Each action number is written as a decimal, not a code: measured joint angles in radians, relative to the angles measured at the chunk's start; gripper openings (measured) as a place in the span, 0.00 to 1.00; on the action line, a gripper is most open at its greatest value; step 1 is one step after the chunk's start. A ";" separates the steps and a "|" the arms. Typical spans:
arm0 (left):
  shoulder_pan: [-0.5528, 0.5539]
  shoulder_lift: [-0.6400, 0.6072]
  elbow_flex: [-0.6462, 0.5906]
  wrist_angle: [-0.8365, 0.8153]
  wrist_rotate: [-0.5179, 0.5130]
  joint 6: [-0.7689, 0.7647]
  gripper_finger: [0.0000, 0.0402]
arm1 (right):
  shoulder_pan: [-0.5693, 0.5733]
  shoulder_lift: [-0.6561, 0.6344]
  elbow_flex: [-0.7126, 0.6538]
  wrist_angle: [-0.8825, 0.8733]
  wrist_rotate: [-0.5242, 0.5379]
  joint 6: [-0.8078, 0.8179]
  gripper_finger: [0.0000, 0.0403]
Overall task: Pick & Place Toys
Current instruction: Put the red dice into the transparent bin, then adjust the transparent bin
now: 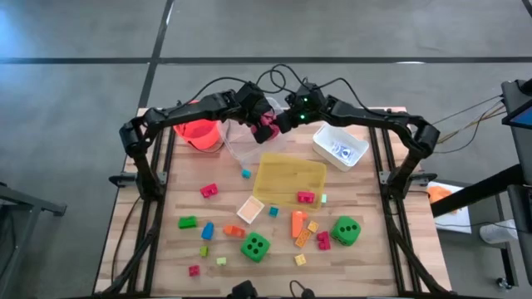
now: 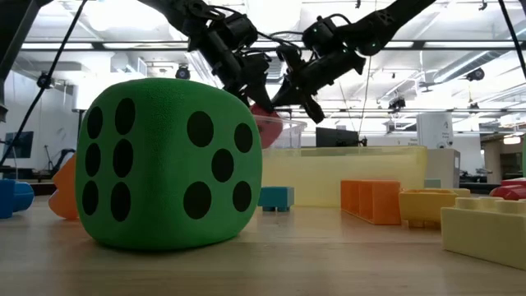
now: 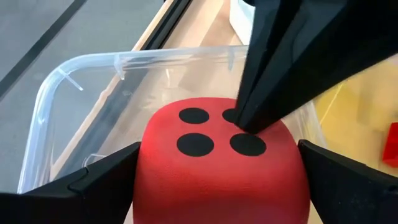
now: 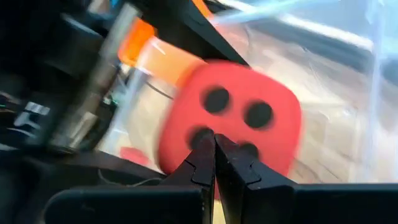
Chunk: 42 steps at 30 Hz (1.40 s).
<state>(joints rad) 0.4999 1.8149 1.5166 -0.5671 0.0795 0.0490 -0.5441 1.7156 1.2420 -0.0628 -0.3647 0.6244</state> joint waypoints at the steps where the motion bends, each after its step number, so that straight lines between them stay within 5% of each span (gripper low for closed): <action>1: 0.000 0.000 0.000 0.003 0.000 0.000 1.00 | 0.002 0.000 0.007 0.008 -0.007 0.003 0.02; 12: 0.000 0.000 0.002 0.004 0.003 0.003 1.00 | 0.016 0.087 0.056 0.016 -0.104 0.025 0.02; 28: 0.000 -0.052 0.003 -0.077 0.000 -0.027 1.00 | 0.011 0.022 0.065 -0.076 -0.113 -0.039 0.02; 42: -0.118 -0.251 -0.002 -0.500 0.026 -0.218 1.00 | 0.043 -0.154 0.064 -0.466 -0.104 -0.213 0.02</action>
<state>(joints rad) 0.3819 1.5634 1.5149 -1.0676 0.1059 -0.1693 -0.5011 1.5616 1.3064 -0.5283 -0.4690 0.4118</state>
